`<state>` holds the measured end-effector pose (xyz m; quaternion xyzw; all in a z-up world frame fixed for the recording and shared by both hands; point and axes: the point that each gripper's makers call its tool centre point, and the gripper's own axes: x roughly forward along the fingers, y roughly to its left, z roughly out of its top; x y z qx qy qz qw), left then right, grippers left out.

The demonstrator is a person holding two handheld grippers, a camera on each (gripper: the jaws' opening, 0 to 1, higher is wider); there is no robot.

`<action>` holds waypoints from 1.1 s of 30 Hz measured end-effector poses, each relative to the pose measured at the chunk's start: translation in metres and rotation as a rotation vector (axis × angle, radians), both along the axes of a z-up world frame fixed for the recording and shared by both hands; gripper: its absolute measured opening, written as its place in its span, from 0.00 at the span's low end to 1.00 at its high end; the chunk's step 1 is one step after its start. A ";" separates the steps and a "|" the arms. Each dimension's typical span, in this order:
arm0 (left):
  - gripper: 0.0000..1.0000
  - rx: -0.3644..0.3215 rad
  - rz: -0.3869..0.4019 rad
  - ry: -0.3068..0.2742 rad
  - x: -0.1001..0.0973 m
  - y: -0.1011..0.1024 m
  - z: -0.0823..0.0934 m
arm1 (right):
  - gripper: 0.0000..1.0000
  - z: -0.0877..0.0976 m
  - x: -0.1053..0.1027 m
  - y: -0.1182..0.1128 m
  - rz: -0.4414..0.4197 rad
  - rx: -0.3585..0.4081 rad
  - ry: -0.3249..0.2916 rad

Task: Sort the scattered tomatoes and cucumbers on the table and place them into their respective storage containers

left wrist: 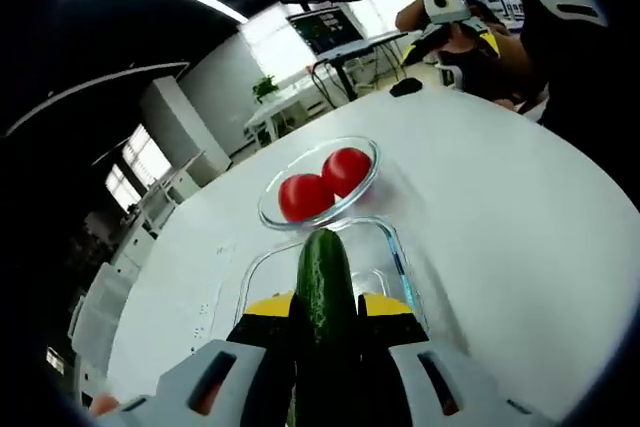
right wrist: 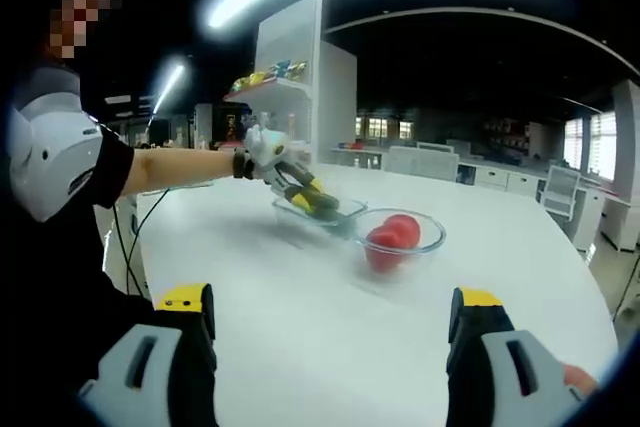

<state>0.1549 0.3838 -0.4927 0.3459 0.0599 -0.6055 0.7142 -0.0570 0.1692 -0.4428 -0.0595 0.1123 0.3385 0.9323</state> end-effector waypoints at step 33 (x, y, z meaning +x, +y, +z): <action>0.25 0.052 -0.029 0.027 -0.002 -0.005 -0.030 | 0.91 -0.006 0.000 -0.002 -0.010 -0.025 0.013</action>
